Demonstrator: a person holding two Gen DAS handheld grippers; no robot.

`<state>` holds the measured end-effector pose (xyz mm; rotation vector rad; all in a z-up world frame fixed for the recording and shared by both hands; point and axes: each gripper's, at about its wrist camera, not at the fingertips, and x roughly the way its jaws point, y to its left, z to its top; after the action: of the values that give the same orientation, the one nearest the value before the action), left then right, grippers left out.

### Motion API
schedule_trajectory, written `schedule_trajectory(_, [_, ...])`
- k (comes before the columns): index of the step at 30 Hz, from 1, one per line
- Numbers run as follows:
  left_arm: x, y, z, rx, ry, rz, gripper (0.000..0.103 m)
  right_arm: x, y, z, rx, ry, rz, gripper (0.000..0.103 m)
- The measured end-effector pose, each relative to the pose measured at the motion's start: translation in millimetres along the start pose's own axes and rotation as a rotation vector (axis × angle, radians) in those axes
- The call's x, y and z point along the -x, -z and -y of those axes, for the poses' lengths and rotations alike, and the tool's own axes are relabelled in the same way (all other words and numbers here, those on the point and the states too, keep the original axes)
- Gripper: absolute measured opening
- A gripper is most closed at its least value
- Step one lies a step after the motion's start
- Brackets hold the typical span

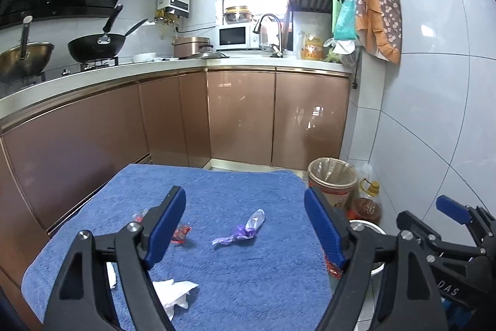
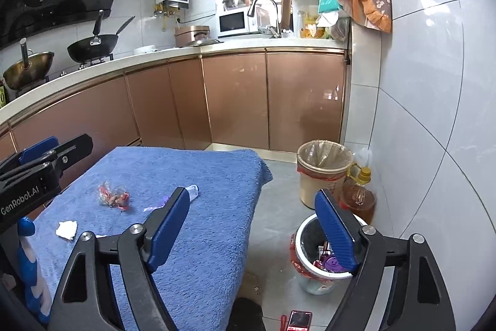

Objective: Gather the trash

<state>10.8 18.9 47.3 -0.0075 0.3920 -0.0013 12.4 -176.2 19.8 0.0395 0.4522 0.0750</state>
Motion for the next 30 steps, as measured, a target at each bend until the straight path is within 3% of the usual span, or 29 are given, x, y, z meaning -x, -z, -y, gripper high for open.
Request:
schedule_trajectory(9, [9, 12, -15, 0.027, -0.024, -0.005, 0.079, 10, 4, -6, 0.005, 0.002, 0.009, 0.088])
schedule_trajectory(30, [-12, 37, -65, 0.096, -0.094, -0.046, 0.08, -20, 14, -47, 0.068, -0.067, -0.038, 0.088])
